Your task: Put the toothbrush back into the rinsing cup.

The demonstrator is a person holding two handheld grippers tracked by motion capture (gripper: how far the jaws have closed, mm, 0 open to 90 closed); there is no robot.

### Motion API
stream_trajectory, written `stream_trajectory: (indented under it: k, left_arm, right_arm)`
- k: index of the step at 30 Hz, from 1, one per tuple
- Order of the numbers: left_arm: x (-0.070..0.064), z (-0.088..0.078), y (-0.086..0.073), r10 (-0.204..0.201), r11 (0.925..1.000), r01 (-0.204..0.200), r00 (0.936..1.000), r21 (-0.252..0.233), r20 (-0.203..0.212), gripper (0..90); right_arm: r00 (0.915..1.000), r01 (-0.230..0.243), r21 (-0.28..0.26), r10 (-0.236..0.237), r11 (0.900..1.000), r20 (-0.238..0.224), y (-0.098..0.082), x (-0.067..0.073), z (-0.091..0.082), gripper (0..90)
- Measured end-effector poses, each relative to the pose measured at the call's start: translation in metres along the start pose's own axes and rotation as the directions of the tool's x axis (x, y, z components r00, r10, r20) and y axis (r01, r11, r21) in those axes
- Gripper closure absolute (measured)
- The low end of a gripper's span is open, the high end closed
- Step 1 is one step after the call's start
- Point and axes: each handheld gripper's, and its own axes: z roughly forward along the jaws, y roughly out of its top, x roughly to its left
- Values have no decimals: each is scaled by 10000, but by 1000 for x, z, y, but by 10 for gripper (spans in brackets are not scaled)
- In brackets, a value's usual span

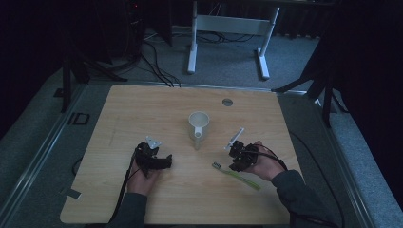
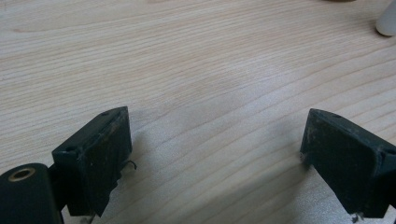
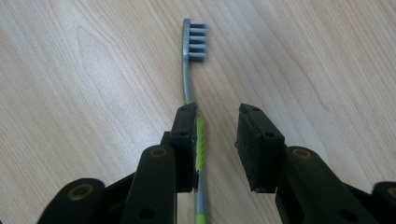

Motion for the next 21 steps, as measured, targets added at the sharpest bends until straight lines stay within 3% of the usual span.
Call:
stream_trajectory:
  k: [21]
  left_arm:
    - [0, 0, 0, 10, 10000, -10, 10000, 3, 1, 92]
  right_arm:
    - [9988, 382, 490, -367, 9981, -313, 6, 6, 8, 685]
